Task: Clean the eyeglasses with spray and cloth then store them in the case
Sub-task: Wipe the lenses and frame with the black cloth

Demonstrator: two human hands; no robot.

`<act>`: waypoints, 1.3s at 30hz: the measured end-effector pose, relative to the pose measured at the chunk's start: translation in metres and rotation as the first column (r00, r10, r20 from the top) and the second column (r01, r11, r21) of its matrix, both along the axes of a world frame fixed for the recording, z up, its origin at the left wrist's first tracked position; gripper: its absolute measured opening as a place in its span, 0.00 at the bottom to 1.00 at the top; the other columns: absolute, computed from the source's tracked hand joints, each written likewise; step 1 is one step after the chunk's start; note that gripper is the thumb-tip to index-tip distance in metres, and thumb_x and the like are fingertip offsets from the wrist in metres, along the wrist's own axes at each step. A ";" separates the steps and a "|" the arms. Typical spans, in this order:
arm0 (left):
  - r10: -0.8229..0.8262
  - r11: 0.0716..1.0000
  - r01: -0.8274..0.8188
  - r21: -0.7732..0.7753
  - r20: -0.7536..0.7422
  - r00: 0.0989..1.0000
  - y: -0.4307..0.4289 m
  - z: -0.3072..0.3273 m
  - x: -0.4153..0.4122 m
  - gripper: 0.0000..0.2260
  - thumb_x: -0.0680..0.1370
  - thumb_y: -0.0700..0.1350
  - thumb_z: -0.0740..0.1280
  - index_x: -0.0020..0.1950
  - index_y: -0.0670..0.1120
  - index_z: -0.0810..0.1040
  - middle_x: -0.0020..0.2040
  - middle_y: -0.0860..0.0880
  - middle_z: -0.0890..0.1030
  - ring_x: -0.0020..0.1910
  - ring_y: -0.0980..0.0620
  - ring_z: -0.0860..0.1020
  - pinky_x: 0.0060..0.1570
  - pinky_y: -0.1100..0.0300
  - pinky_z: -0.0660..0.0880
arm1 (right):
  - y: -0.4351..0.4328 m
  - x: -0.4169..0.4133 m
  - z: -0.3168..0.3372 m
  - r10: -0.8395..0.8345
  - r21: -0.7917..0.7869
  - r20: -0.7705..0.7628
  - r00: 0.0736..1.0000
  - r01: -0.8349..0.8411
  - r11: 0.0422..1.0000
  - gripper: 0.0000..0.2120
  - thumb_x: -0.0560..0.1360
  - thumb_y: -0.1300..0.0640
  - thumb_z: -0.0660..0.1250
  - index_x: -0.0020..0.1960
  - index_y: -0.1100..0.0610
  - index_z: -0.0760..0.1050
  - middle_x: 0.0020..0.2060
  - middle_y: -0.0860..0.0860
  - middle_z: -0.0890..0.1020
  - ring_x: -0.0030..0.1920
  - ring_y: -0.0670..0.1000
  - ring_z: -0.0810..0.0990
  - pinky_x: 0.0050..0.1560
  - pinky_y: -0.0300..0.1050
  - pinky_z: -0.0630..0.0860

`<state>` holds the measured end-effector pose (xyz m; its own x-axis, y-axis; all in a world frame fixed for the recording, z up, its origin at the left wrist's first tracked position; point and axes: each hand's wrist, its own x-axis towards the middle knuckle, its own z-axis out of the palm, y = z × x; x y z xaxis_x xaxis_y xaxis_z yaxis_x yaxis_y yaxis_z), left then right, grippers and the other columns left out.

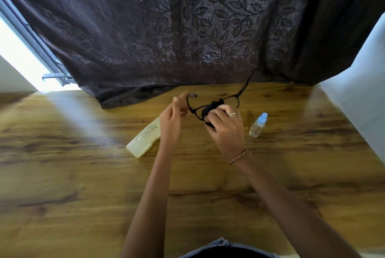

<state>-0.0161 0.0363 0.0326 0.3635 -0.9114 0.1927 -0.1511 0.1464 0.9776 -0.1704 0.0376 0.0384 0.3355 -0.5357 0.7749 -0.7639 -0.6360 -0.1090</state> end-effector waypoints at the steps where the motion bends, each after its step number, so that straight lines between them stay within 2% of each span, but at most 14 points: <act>1: -0.044 0.993 0.045 0.113 -0.015 0.999 -0.004 0.005 0.005 0.23 0.78 0.63 0.55 0.57 0.50 0.82 0.45 0.49 0.84 0.46 0.52 0.81 0.51 0.53 0.79 | 0.000 -0.001 -0.001 0.018 -0.013 -0.018 1.000 -0.018 1.000 0.03 0.69 0.62 0.73 0.40 0.57 0.79 0.40 0.49 0.82 0.52 0.51 0.74 0.49 0.48 0.72; 3: -0.218 0.930 0.203 0.306 0.017 0.976 -0.015 0.017 0.014 0.21 0.76 0.63 0.60 0.52 0.50 0.84 0.47 0.48 0.84 0.50 0.50 0.81 0.55 0.53 0.77 | 0.001 -0.002 -0.003 0.057 -0.029 -0.040 0.998 -0.059 0.998 0.03 0.69 0.61 0.72 0.41 0.57 0.79 0.41 0.49 0.82 0.52 0.51 0.73 0.51 0.47 0.69; 4: -0.324 0.883 0.289 0.370 0.033 0.946 -0.020 0.022 0.018 0.17 0.77 0.61 0.63 0.48 0.51 0.84 0.46 0.50 0.84 0.50 0.51 0.81 0.53 0.57 0.76 | 0.002 -0.002 -0.004 0.081 -0.028 -0.045 0.996 -0.082 0.996 0.03 0.70 0.61 0.72 0.41 0.57 0.79 0.42 0.49 0.82 0.52 0.51 0.73 0.51 0.47 0.69; 6: -0.505 0.791 0.419 0.447 0.088 0.859 -0.027 0.033 0.022 0.15 0.75 0.60 0.66 0.36 0.52 0.81 0.36 0.55 0.81 0.39 0.58 0.79 0.42 0.66 0.71 | 0.002 -0.002 -0.006 0.131 -0.016 -0.049 0.990 -0.132 0.991 0.03 0.70 0.61 0.72 0.41 0.57 0.79 0.43 0.48 0.83 0.53 0.51 0.73 0.52 0.48 0.68; 7: -0.565 0.758 0.450 0.473 0.129 0.815 -0.031 0.036 0.023 0.16 0.75 0.60 0.67 0.33 0.51 0.78 0.33 0.55 0.77 0.35 0.58 0.75 0.38 0.67 0.68 | 0.003 -0.002 -0.007 0.156 -0.003 -0.050 0.986 -0.157 0.988 0.03 0.70 0.61 0.72 0.42 0.57 0.79 0.43 0.48 0.83 0.53 0.51 0.73 0.53 0.49 0.68; 11: -0.676 0.698 0.541 0.470 0.182 0.714 -0.041 0.039 0.021 0.16 0.78 0.49 0.66 0.48 0.35 0.80 0.43 0.46 0.78 0.42 0.55 0.75 0.43 0.66 0.70 | 0.003 -0.003 -0.008 0.219 0.047 -0.070 0.973 -0.216 0.975 0.05 0.68 0.63 0.74 0.44 0.58 0.80 0.44 0.49 0.84 0.52 0.51 0.74 0.51 0.47 0.70; 15: -0.654 0.692 0.540 0.478 0.101 0.749 -0.038 0.039 0.017 0.18 0.79 0.52 0.64 0.52 0.36 0.80 0.46 0.43 0.81 0.46 0.51 0.78 0.49 0.61 0.73 | 0.005 -0.009 -0.006 0.263 0.119 -0.034 0.964 -0.257 0.959 0.07 0.67 0.66 0.75 0.44 0.60 0.80 0.43 0.51 0.84 0.51 0.51 0.75 0.51 0.41 0.72; 19: -0.639 0.698 0.530 0.482 0.083 0.765 -0.035 0.043 0.014 0.08 0.78 0.47 0.67 0.50 0.46 0.84 0.44 0.53 0.84 0.47 0.59 0.81 0.49 0.67 0.74 | 0.009 -0.010 -0.003 0.259 0.176 -0.043 0.965 -0.248 0.953 0.10 0.65 0.71 0.75 0.44 0.62 0.80 0.43 0.54 0.84 0.49 0.53 0.76 0.53 0.41 0.72; 22: -0.593 0.724 0.483 0.491 0.087 0.800 -0.034 0.043 0.015 0.09 0.78 0.46 0.67 0.52 0.41 0.83 0.49 0.46 0.84 0.50 0.54 0.78 0.55 0.59 0.71 | 0.011 -0.013 0.000 0.258 0.238 -0.014 0.966 -0.247 0.939 0.12 0.65 0.73 0.74 0.46 0.63 0.81 0.44 0.55 0.84 0.48 0.52 0.76 0.51 0.41 0.71; 26: -0.539 0.737 0.420 0.529 0.087 0.838 -0.033 0.041 0.012 0.12 0.77 0.47 0.68 0.53 0.40 0.83 0.53 0.44 0.83 0.52 0.52 0.78 0.56 0.60 0.72 | 0.013 -0.016 0.004 0.268 0.308 -0.010 0.963 -0.252 0.917 0.13 0.64 0.75 0.73 0.46 0.64 0.81 0.43 0.56 0.84 0.45 0.55 0.82 0.46 0.46 0.79; 30: -0.496 0.723 0.380 0.577 0.051 0.867 -0.034 0.040 0.007 0.10 0.77 0.48 0.69 0.52 0.43 0.83 0.48 0.47 0.84 0.49 0.53 0.79 0.44 0.69 0.73 | 0.015 -0.015 0.006 0.271 0.357 -0.023 0.962 -0.246 0.901 0.11 0.64 0.74 0.74 0.44 0.64 0.80 0.42 0.55 0.83 0.44 0.55 0.82 0.46 0.47 0.79; 32: -0.477 0.733 0.352 0.582 0.072 0.876 -0.034 0.039 0.006 0.09 0.77 0.47 0.69 0.51 0.43 0.83 0.47 0.47 0.84 0.50 0.51 0.79 0.44 0.67 0.74 | 0.014 -0.016 0.007 0.280 0.391 0.005 0.960 -0.260 0.883 0.11 0.65 0.73 0.74 0.45 0.64 0.80 0.43 0.55 0.83 0.45 0.55 0.82 0.47 0.48 0.79; 36: -0.410 0.783 0.236 0.575 0.192 0.892 -0.034 0.034 0.011 0.10 0.78 0.45 0.68 0.52 0.40 0.84 0.53 0.43 0.83 0.57 0.47 0.78 0.63 0.52 0.72 | 0.011 -0.026 0.004 0.265 0.410 0.093 0.960 -0.280 0.868 0.10 0.69 0.70 0.73 0.49 0.63 0.81 0.44 0.54 0.84 0.46 0.52 0.82 0.49 0.50 0.79; 39: -0.448 0.784 0.220 0.581 0.284 0.848 -0.033 0.033 0.012 0.08 0.78 0.43 0.66 0.51 0.42 0.84 0.53 0.44 0.83 0.56 0.47 0.78 0.61 0.53 0.73 | 0.007 -0.031 0.003 0.084 0.363 0.219 0.972 -0.161 0.918 0.08 0.73 0.65 0.71 0.52 0.62 0.80 0.47 0.53 0.84 0.46 0.50 0.82 0.57 0.52 0.76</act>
